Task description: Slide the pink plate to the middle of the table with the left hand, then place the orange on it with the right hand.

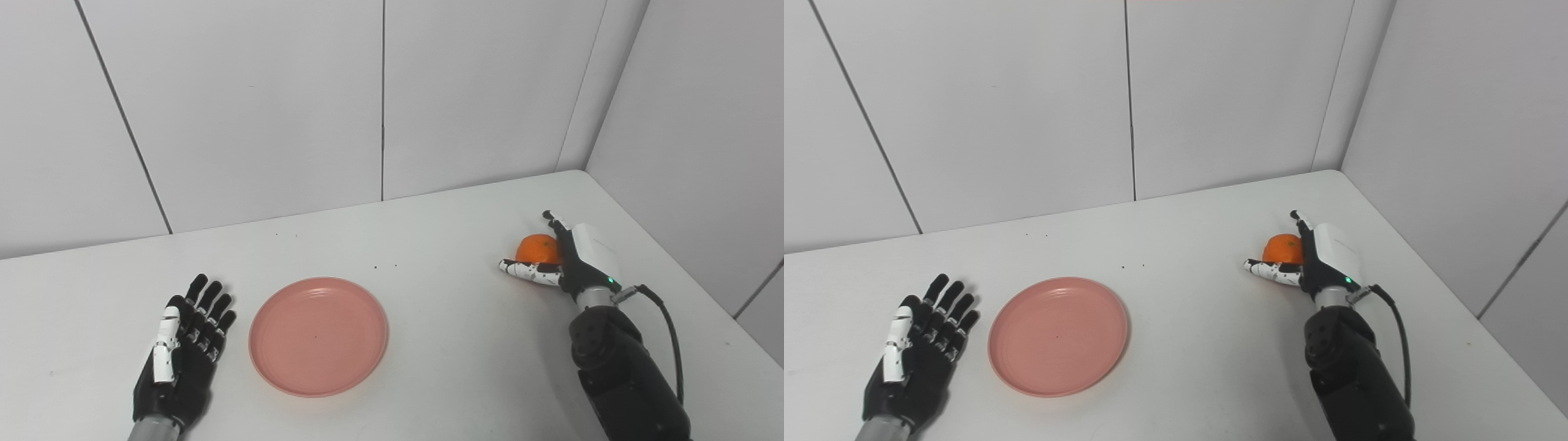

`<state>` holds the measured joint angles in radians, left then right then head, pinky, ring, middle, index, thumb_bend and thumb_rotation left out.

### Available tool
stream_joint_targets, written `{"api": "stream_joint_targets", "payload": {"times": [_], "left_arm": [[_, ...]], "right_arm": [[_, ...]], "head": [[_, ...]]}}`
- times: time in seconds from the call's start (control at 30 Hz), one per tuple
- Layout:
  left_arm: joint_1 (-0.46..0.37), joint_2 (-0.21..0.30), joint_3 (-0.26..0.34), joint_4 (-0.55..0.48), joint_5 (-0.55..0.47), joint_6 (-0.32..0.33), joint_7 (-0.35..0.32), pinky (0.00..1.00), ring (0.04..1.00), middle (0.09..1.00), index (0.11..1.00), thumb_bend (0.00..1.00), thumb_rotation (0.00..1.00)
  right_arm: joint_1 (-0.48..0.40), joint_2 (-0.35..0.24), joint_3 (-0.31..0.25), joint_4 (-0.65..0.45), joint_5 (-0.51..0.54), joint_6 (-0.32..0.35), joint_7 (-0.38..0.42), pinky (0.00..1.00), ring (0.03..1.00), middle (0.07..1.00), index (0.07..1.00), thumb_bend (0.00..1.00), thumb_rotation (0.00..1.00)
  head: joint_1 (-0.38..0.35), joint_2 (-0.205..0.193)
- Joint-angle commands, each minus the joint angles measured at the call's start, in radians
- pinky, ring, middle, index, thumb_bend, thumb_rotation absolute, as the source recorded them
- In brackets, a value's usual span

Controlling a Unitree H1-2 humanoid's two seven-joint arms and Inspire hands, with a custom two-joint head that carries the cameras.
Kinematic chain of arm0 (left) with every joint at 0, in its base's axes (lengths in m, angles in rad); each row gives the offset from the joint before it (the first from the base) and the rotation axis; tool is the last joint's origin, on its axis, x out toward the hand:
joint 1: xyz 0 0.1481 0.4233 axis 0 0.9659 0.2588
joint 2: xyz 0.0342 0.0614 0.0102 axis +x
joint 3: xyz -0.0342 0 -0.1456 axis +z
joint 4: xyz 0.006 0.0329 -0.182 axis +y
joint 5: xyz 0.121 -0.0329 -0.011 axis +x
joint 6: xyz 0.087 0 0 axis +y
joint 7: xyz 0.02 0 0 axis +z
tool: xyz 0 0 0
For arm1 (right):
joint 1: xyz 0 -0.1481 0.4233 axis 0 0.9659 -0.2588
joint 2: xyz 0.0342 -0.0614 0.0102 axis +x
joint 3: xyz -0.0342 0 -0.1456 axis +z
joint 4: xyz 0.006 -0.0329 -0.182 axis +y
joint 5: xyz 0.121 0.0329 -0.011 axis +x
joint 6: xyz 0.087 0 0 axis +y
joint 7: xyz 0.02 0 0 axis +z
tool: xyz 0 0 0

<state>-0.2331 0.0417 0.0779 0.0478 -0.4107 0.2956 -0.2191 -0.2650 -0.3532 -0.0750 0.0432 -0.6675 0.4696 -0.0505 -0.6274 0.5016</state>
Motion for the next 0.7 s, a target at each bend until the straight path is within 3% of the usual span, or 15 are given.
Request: {"api": "stream_joint_targets", "payload": {"times": [0.0, 0.33, 0.5, 0.53, 0.67], "left_arm": [[-0.002, 0.010, 0.002, 0.009, -0.005, 0.023, -0.005, 1.00, 0.989, 0.989, 0.975, 0.32, 1.00], [-0.001, 0.007, 0.003, -0.001, -0.004, 0.032, 0.006, 1.00, 0.988, 0.988, 0.975, 0.31, 1.00], [-0.001, 0.009, 0.003, -0.001, -0.004, 0.031, 0.004, 1.00, 0.984, 0.985, 0.973, 0.31, 1.00], [-0.001, 0.009, 0.003, -0.002, -0.003, 0.032, 0.004, 1.00, 0.986, 0.987, 0.975, 0.31, 1.00], [-0.001, 0.010, 0.002, -0.006, -0.002, 0.037, 0.007, 1.00, 0.986, 0.987, 0.975, 0.31, 1.00]], "right_arm": [[-0.051, -0.032, 0.001, -0.006, -0.008, -0.005, -0.008, 0.66, 0.790, 0.853, 0.861, 0.96, 0.51], [-0.071, -0.049, 0.014, 0.036, -0.003, -0.002, -0.007, 0.63, 0.770, 0.838, 0.853, 0.96, 0.50], [-0.072, -0.048, 0.007, 0.043, 0.007, -0.004, -0.021, 0.53, 0.687, 0.766, 0.849, 0.95, 0.44], [-0.072, -0.047, 0.004, 0.044, 0.010, -0.005, -0.027, 0.47, 0.616, 0.699, 0.846, 0.94, 0.39], [-0.071, -0.045, -0.009, 0.053, 0.041, -0.024, -0.051, 0.41, 0.544, 0.639, 0.831, 0.90, 0.24]], "head": [[0.000, 0.001], [-0.001, 0.007], [-0.001, 0.010], [-0.001, 0.010], [-0.001, 0.010]]}}
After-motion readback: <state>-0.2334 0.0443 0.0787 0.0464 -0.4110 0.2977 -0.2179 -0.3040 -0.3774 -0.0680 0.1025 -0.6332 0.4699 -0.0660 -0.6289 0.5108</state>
